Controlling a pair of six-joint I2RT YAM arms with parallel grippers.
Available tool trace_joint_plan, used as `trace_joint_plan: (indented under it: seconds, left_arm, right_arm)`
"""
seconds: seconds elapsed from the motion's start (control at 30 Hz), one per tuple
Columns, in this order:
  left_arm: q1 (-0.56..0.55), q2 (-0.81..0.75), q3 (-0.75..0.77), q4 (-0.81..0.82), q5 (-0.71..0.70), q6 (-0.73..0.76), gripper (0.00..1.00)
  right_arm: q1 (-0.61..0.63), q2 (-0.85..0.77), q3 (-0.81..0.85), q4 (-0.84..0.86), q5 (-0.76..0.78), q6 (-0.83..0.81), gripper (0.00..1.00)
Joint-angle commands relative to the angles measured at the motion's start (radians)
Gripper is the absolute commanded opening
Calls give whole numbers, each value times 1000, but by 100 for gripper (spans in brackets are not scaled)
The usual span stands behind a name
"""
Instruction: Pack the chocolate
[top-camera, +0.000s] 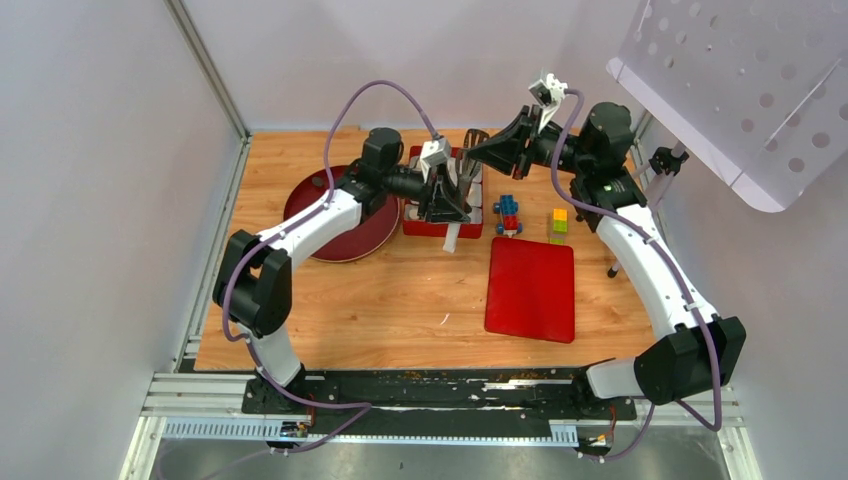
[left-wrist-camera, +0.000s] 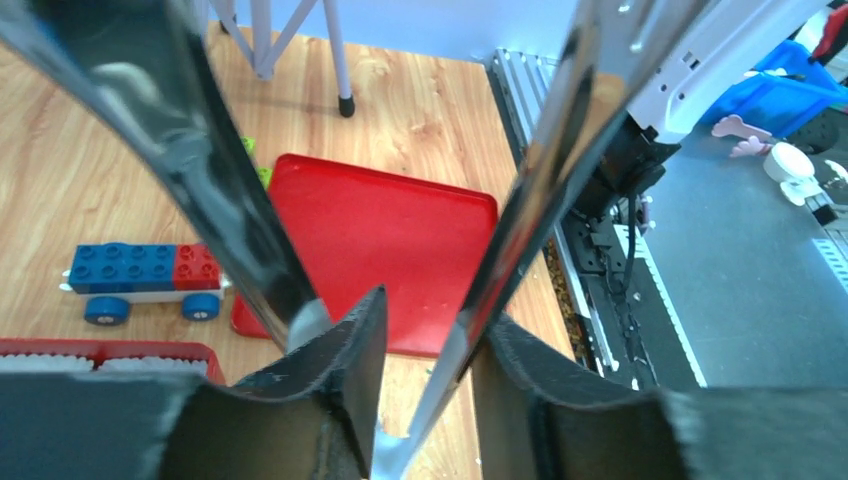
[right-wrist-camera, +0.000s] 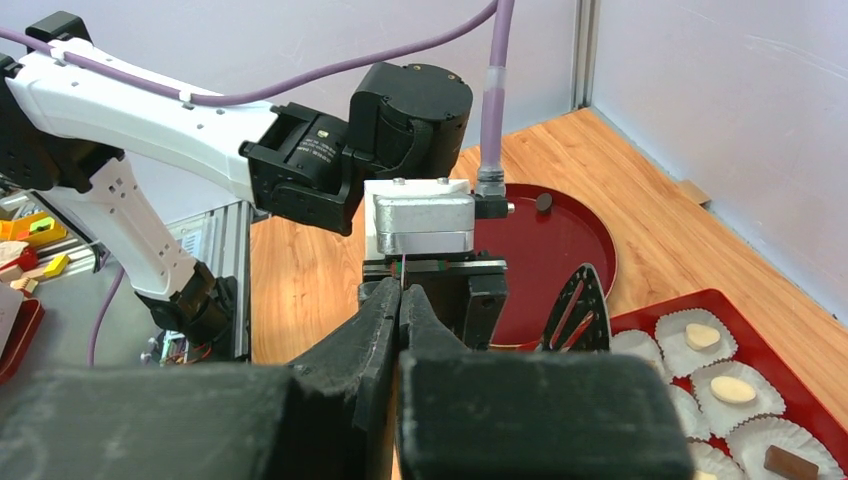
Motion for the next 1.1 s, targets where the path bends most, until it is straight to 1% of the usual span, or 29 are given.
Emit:
trace_joint_plan:
  seconds: [0.0,0.07,0.13,0.23,0.27,0.3,0.37,0.4,0.43,0.5,0.6,0.63,0.67,0.77,0.93,1.07]
  left_arm:
    - [7,-29,52,-177,39,145,38]
    - [15,-42,66,-329,34,258,32]
    - [28,-56,71,-436,23,338,22]
    - [50,-73,77,-567,-4,430,9]
    - [57,-76,88,-624,-22,475,5]
    - [59,-76,105,-706,-50,546,0]
    - [59,-70,159,-913,-120,730,0]
    - [59,-64,190,-1020,-153,818,0]
    - [59,-55,218,-1121,-189,906,0]
    - [58,-47,257,-1283,-277,1043,0]
    - [56,-76,259,-1369,-404,1129,0]
    - [54,-100,251,-1376,-435,1148,0]
    - [50,-118,242,-1376,-465,1160,0]
    - [33,-144,240,-1383,-525,1164,0]
    - [14,-153,259,-1377,-537,1117,0]
    - [0,-164,257,-1346,-568,1068,0]
  right_arm:
    - [-19,-39,-3,27,-15,-15,0]
    - [-39,-44,-14,20,-16,-20,0]
    - [-55,-54,-28,-5,-22,-48,0]
    - [-63,-82,-65,-96,-36,-155,0]
    - [-64,-98,-82,-141,-40,-201,4]
    - [-63,-112,-97,-188,-43,-260,14]
    - [-64,-136,-105,-328,-39,-415,38]
    - [-64,-146,-98,-412,-27,-497,49]
    - [-63,-153,-76,-530,-15,-582,57]
    - [-64,-153,-21,-724,6,-758,65]
    - [-59,-114,72,-950,25,-948,66]
    - [-55,-93,103,-1000,27,-985,65]
    - [-48,-75,124,-1022,31,-986,64]
    - [-16,-56,136,-987,37,-964,61]
    - [90,-24,151,-990,76,-984,55]
    - [135,-2,129,-967,82,-985,52]
